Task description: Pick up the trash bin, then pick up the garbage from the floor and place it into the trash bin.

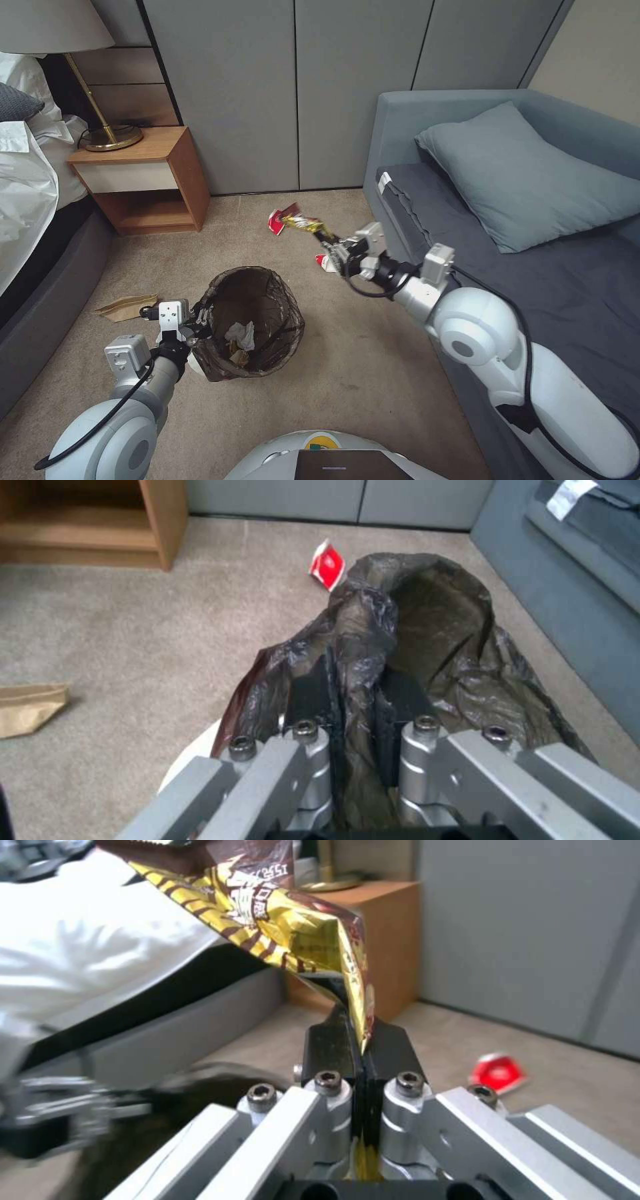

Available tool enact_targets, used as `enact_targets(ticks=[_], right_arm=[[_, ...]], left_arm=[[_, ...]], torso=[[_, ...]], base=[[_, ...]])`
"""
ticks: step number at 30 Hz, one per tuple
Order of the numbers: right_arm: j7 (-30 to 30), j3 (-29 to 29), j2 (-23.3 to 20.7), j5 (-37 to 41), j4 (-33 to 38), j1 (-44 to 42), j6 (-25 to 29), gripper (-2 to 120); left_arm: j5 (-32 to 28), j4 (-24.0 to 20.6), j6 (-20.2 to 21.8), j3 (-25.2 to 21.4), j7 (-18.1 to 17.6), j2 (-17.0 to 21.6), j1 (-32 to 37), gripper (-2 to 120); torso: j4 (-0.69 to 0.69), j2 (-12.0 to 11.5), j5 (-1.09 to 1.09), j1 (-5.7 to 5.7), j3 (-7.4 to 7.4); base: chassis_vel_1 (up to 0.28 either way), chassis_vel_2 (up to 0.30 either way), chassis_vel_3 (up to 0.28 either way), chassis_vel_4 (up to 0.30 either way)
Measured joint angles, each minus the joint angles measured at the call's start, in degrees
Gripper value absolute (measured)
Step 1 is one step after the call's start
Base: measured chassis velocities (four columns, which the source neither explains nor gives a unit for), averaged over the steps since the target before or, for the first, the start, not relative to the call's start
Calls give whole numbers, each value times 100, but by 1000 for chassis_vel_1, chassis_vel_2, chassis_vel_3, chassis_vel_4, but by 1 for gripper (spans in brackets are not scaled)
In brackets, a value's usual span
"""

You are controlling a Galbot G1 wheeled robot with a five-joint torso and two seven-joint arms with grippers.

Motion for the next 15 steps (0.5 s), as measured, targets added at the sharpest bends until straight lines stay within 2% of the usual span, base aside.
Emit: enact_targets(ticks=[2, 5, 6, 9, 15], right_arm=[[11, -169, 11, 24, -16, 105, -10, 0], [141, -990, 48, 160, -49, 617, -83, 0], [141, -990, 48, 160, -49, 617, -83, 0], [248, -1574, 81, 155, -150, 1009, -118, 0], [478, -2120, 116, 283, -232, 1382, -247, 0]], left_arm=[[4, 0, 2, 10, -1, -6, 1, 8], [5, 0, 7, 13, -2, -2, -18, 8], [5, 0, 7, 13, -2, -2, -18, 8], [2, 0, 8, 11, -3, -28, -35, 8], [-20, 0, 9, 14, -4, -64, -67, 8]], torso=[[0, 0, 0, 0, 0], [-1, 0, -1, 0, 0], [-1, 0, -1, 0, 0], [0, 0, -1, 0, 0], [-1, 0, -1, 0, 0]], base=[[0, 0, 0, 0], [0, 0, 0, 0], [0, 0, 0, 0], [0, 0, 0, 0], [0, 0, 0, 0]])
